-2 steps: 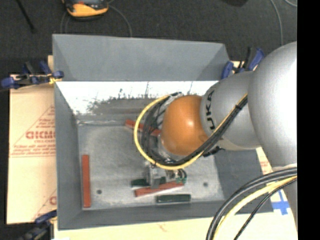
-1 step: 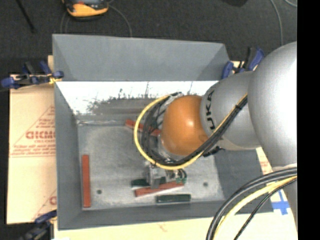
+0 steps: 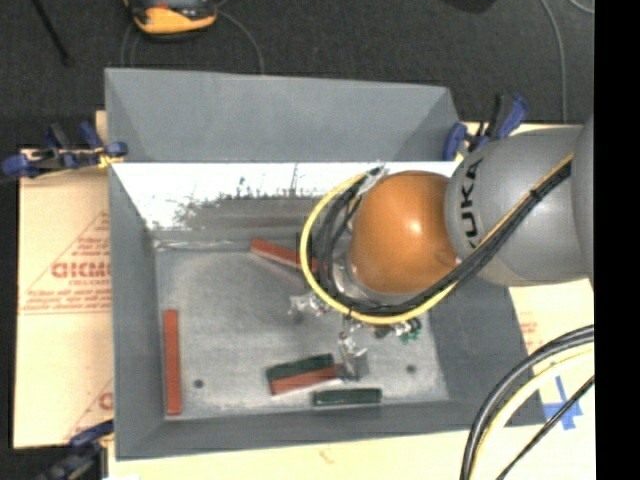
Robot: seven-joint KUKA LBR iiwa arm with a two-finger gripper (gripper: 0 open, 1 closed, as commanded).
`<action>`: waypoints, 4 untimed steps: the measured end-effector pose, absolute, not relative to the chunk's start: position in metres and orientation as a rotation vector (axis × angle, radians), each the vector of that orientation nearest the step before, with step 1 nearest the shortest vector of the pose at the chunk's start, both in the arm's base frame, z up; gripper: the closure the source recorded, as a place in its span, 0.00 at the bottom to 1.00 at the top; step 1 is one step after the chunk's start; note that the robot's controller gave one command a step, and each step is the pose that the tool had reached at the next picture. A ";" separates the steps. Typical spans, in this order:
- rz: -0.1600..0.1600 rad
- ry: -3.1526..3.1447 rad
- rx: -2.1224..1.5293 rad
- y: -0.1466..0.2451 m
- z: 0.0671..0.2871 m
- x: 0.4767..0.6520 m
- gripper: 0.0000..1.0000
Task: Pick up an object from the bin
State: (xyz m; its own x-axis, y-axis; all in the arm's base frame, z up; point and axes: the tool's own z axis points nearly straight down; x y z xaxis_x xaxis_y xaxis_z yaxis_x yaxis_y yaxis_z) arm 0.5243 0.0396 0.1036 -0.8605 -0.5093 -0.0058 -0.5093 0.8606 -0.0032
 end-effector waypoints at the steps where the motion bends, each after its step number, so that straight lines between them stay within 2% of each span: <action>1: -0.001 3.025 -0.827 0.040 0.103 0.524 0.00; 2: 0.000 2.969 -1.030 0.050 0.123 0.509 0.00; 3: 0.001 2.832 -1.337 0.103 0.077 0.492 1.00; 4: 0.002 2.838 -1.340 0.101 0.072 0.490 0.00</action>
Offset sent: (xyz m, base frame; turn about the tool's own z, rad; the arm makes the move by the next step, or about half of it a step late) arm -0.0331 0.0273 0.0526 -0.3134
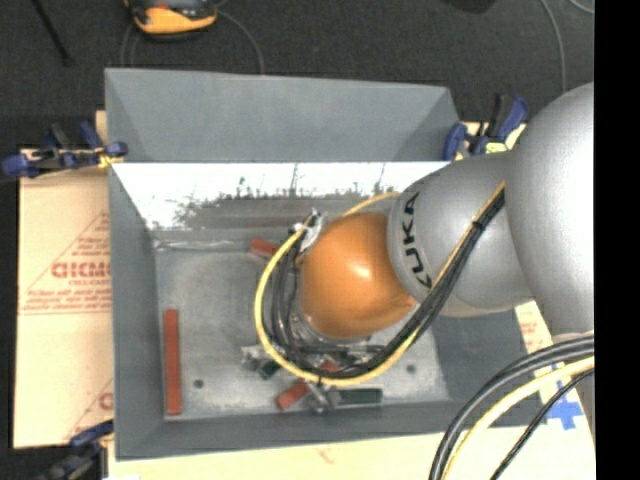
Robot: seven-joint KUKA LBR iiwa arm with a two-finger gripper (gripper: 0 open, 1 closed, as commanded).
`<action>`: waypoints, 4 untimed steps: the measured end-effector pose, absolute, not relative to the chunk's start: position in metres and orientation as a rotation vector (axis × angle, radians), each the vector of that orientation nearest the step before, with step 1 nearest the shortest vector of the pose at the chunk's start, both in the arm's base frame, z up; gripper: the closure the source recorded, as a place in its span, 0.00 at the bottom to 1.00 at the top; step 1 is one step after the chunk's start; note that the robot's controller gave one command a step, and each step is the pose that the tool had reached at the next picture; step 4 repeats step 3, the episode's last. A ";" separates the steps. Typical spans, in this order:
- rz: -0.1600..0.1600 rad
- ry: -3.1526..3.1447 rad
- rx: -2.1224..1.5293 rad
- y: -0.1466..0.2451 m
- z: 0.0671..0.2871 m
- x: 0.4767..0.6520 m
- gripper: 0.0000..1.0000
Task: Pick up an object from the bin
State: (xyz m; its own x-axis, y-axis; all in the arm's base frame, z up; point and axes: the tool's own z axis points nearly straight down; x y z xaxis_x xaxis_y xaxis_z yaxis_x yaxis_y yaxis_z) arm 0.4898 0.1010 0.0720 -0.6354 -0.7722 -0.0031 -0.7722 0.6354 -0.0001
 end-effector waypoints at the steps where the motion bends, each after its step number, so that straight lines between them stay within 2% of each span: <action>1: -0.001 2.848 -1.339 0.100 0.074 0.489 1.00; 2: -0.001 2.848 -1.339 0.100 0.074 0.489 1.00; 3: 0.001 2.794 -1.432 0.098 0.214 0.474 1.00; 4: 0.001 2.794 -1.432 0.098 0.214 0.474 1.00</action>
Offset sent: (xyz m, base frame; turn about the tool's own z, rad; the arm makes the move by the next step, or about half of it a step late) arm 0.0000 0.0000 0.0000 0.0000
